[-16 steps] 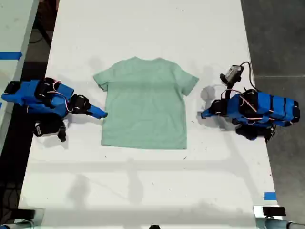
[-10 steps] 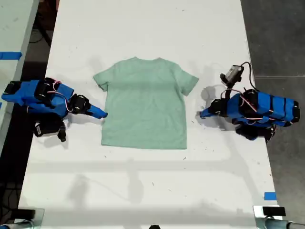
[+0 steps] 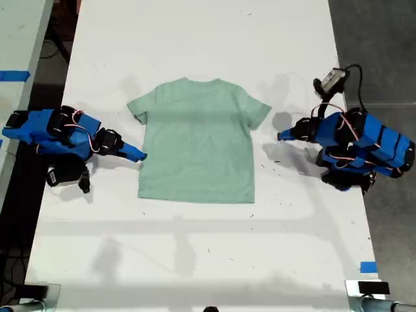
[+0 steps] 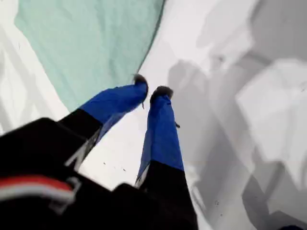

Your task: Fold t shirt

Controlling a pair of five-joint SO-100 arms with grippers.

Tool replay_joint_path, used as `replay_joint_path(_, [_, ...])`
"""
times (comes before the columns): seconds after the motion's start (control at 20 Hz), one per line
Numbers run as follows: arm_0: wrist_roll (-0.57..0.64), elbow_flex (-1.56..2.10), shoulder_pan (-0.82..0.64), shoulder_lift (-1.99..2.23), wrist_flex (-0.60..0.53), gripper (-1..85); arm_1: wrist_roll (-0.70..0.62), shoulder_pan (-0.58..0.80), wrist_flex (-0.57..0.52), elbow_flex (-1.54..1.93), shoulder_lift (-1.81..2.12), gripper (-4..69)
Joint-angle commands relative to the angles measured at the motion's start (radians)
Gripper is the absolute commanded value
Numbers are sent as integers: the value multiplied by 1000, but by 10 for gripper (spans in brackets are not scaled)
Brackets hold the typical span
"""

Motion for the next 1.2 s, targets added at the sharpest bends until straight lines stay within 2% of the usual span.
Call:
replay_joint_path(0.0, [5,6,-14,8,2,133,-219,213,20,-405,-468,215])
replay_joint_path(0.15, [5,6,-14,8,2,133,-368,382,-23,-663,-853,227])
replay_joint_path(0.3, [5,6,-14,8,2,133,-416,492,-141,-730,-1088,237])
replay_joint_path(0.55, [5,6,-14,8,2,133,-413,497,-324,-733,-1319,212])
replay_joint_path(0.85, [5,6,-14,8,2,133,-396,454,-354,-864,-1557,220])
replay_joint_path(0.9, [5,6,-14,8,2,133,-394,454,-362,-876,-1594,209])
replay_joint_path(0.95, [5,6,-14,8,2,133,-393,453,-382,-877,-1632,38])
replay_joint_path(1.05, [5,6,-14,8,2,133,-397,439,-382,-908,-1717,14])
replay_joint_path(1.15, [5,6,-14,8,2,133,-397,422,-302,-962,-1695,15])
